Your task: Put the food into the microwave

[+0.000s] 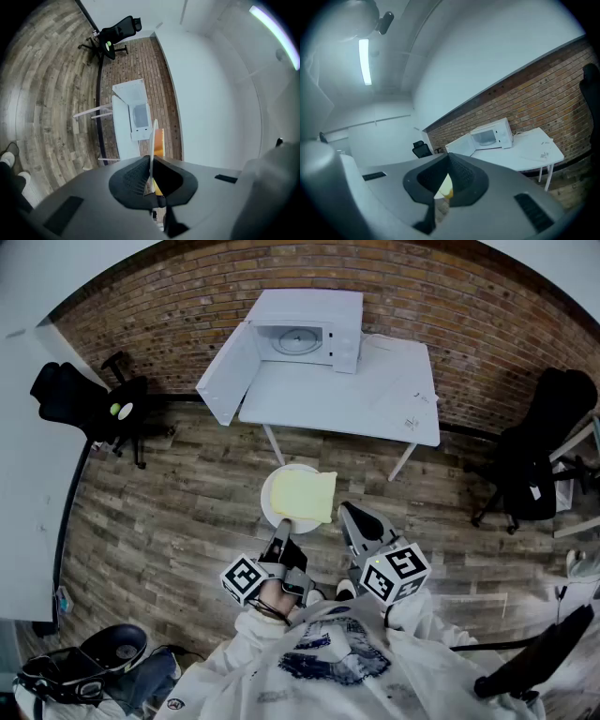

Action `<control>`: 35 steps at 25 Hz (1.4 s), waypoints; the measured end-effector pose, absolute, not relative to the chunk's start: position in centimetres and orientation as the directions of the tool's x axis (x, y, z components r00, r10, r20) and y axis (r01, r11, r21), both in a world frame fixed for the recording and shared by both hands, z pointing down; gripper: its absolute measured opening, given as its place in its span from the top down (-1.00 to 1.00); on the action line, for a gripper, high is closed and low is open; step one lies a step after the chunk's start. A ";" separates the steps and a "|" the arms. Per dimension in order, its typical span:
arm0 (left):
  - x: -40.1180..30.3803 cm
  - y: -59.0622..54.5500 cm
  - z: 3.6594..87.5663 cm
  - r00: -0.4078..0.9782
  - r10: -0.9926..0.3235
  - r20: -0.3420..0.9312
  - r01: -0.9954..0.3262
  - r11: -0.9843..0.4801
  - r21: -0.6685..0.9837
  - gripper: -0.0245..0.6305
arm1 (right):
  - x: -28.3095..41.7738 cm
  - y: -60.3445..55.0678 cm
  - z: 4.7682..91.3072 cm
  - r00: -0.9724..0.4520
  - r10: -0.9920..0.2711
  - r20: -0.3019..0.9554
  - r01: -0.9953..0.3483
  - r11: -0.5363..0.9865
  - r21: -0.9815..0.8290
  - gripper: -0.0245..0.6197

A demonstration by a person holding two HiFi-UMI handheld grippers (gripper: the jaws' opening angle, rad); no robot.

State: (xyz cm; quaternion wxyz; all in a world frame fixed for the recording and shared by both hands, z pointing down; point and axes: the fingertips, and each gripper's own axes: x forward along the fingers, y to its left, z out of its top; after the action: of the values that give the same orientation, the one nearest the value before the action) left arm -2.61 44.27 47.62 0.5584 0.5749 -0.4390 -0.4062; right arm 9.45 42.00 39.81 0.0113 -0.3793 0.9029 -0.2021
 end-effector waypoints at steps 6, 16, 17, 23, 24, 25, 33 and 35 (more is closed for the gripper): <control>-0.4 42.1 47.8 0.290 -0.957 0.010 -0.053 -0.005 0.999 0.86 | 9.7 41.1 40.5 -0.722 -0.679 0.133 -0.672 0.643 -0.367 0.88; 0.8 41.4 49.0 0.268 -0.962 0.043 -0.035 0.035 0.999 0.86 | 11.5 40.0 41.1 -0.727 -0.672 0.141 -0.665 0.638 -0.388 0.88; 1.0 41.3 49.3 0.266 -0.963 0.054 -0.040 0.045 0.998 0.86 | 11.7 39.9 41.2 -0.728 -0.670 0.141 -0.663 0.639 -0.390 0.88; 2.4 40.8 49.8 0.239 -0.969 0.067 -0.036 0.060 0.998 0.86 | 13.3 39.2 41.8 -0.742 -0.655 0.145 -0.649 0.648 -0.398 0.88; 2.5 40.8 49.9 0.234 -0.970 0.072 -0.042 0.064 0.997 0.86 | 13.5 39.1 41.9 -0.745 -0.651 0.145 -0.646 0.652 -0.397 0.88; 2.7 40.7 50.1 0.229 -0.970 0.081 -0.054 0.070 0.996 0.86 | 13.8 39.0 42.0 -0.749 -0.647 0.145 -0.642 0.655 -0.399 0.88; 3.8 39.9 49.7 0.220 -0.971 0.091 -0.076 0.076 0.994 0.86 | 15.2 37.8 41.4 -0.763 -0.635 0.120 -0.619 0.666 -0.416 0.88; 3.9 39.1 49.1 0.225 -0.972 0.067 -0.064 0.054 0.996 0.86 | 15.1 37.3 41.1 -0.759 -0.641 0.113 -0.623 0.666 -0.409 0.88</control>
State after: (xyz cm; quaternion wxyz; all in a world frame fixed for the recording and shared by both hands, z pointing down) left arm 3.87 39.09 49.15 0.5543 0.5525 -0.4690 -0.4094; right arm 15.14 37.34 41.15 0.0205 -0.3463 0.9125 -0.2166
